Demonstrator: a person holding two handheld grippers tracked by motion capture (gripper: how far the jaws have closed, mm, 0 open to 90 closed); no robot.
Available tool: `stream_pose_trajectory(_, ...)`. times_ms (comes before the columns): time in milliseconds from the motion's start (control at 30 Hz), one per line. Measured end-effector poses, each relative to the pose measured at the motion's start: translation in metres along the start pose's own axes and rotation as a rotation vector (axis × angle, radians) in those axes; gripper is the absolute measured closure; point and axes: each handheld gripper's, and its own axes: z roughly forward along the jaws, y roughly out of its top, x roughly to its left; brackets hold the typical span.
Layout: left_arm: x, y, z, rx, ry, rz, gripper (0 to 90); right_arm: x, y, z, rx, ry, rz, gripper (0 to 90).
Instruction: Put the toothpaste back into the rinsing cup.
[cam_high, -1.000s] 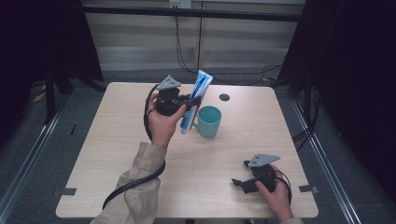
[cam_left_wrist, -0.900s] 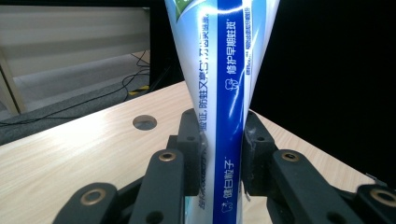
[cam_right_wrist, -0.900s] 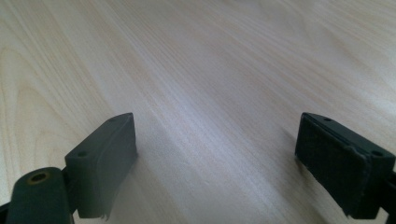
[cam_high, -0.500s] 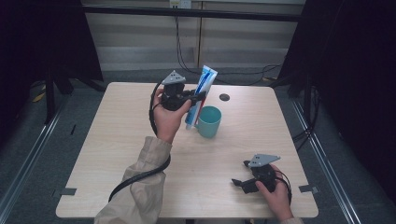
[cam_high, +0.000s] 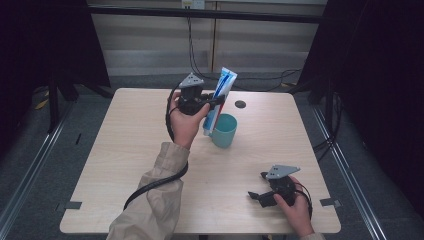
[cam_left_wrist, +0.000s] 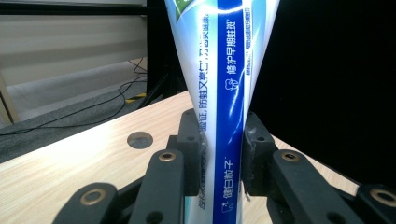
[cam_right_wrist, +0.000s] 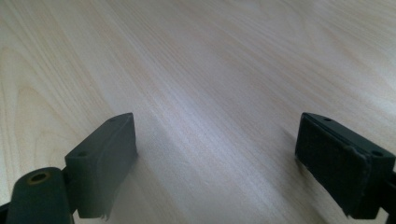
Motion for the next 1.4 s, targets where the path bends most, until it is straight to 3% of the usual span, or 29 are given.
stream_pose_trajectory(600, 0.003, 0.003, 0.011, -0.004, 0.012, 0.007, 73.5, 0.0, 0.0, 0.0, -0.002, -0.001, -0.003, 12.0)
stream_pose_trajectory(1400, 0.0, 0.007, 0.03, -0.011, -0.003, 0.014, 73.4, 0.0, 0.0, 0.0, -0.002, -0.001, -0.003, 12.0)
